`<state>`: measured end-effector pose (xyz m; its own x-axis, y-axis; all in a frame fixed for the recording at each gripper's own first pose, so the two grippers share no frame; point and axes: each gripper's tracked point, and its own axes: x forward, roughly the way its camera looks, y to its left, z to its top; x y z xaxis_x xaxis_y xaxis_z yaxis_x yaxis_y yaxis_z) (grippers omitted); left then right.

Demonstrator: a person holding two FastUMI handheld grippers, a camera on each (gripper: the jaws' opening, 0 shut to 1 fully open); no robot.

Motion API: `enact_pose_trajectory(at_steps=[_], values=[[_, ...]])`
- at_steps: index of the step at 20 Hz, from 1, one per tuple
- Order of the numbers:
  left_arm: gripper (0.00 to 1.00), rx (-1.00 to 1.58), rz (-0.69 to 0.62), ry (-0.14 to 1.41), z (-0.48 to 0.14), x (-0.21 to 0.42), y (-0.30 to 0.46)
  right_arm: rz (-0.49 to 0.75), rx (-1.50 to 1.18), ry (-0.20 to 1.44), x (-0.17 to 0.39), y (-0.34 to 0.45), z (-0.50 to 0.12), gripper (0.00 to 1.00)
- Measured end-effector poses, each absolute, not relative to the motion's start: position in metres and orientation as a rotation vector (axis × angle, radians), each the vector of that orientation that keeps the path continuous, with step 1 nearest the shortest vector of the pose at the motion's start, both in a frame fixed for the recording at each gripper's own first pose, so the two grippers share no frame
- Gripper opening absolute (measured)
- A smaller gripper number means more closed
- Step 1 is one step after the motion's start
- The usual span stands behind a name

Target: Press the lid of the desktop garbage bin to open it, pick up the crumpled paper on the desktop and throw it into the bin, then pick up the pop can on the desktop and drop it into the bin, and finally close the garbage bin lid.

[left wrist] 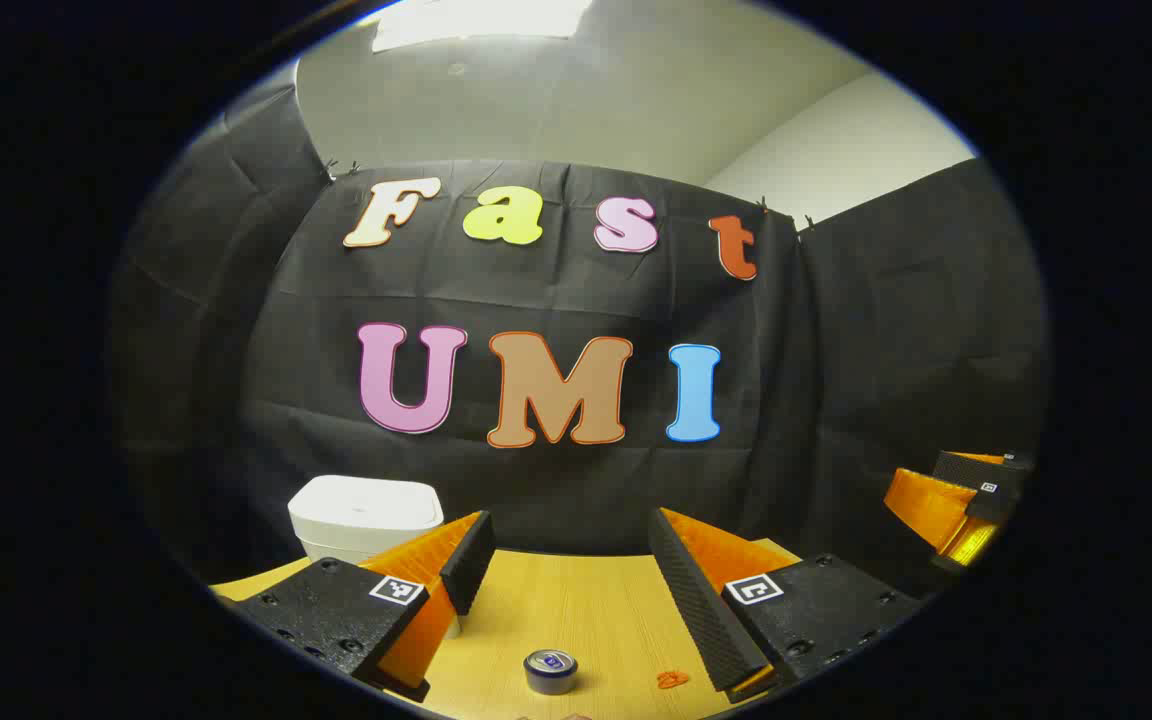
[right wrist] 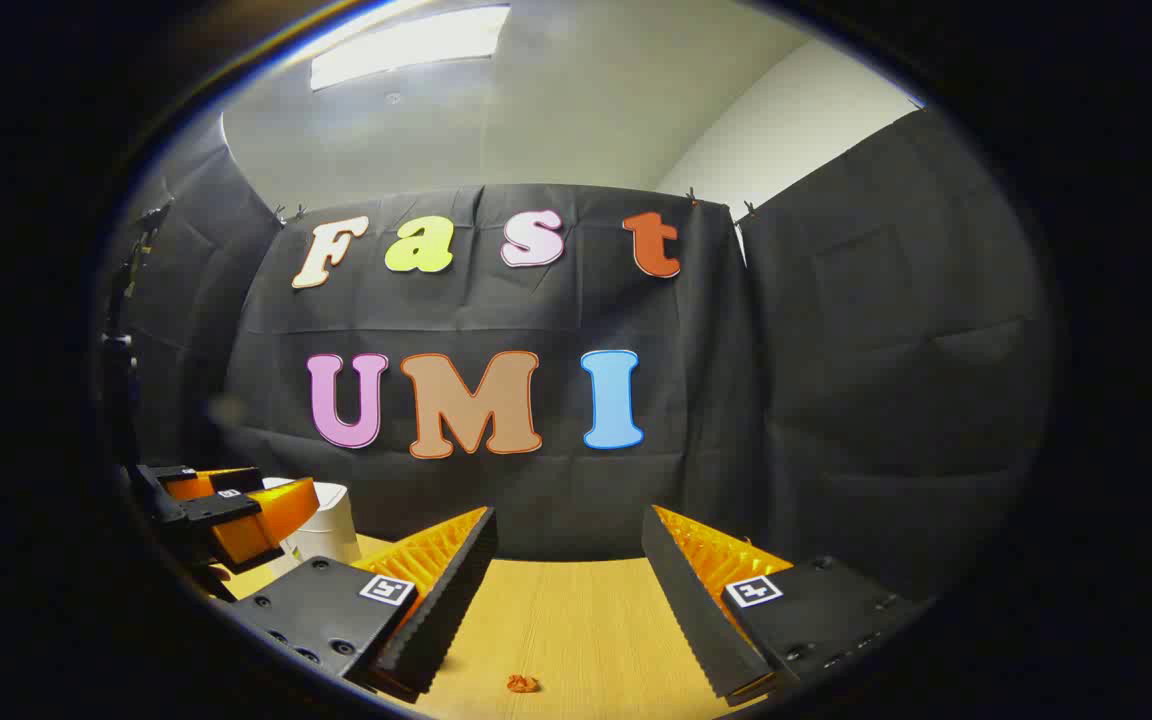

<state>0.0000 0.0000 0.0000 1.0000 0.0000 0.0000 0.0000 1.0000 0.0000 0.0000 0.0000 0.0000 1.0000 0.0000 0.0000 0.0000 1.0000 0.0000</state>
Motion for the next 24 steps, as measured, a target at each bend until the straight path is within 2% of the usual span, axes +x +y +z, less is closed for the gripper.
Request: enact_pose_trajectory(at_steps=[2, 3, 19, 20, 21, 24], values=[[0.93, 0.005, -0.001, -0.001, 0.000, -0.002, -0.001, 0.016, 0.007, -0.001, -0.003, 0.003, 0.001, 1.00], [0.93, 0.006, 0.000, 0.001, 0.000, -0.004, -0.002, 0.021, 0.011, -0.003, -0.005, 0.003, 0.001, 0.96], [0.93, 0.030, 0.002, -0.022, 0.009, -0.014, -0.008, 0.020, 0.002, -0.028, -0.016, 0.000, 0.007, 0.97], [0.93, 0.031, 0.003, -0.021, 0.008, -0.014, -0.009, 0.021, 0.001, -0.027, -0.015, 0.001, 0.006, 1.00], [0.93, 0.031, 0.003, -0.021, 0.008, -0.015, -0.009, 0.022, 0.000, -0.028, -0.017, 0.000, 0.006, 0.96], [0.93, 0.032, 0.007, -0.023, 0.009, -0.015, -0.009, 0.022, 0.000, -0.028, -0.016, 0.000, 0.006, 0.97]])
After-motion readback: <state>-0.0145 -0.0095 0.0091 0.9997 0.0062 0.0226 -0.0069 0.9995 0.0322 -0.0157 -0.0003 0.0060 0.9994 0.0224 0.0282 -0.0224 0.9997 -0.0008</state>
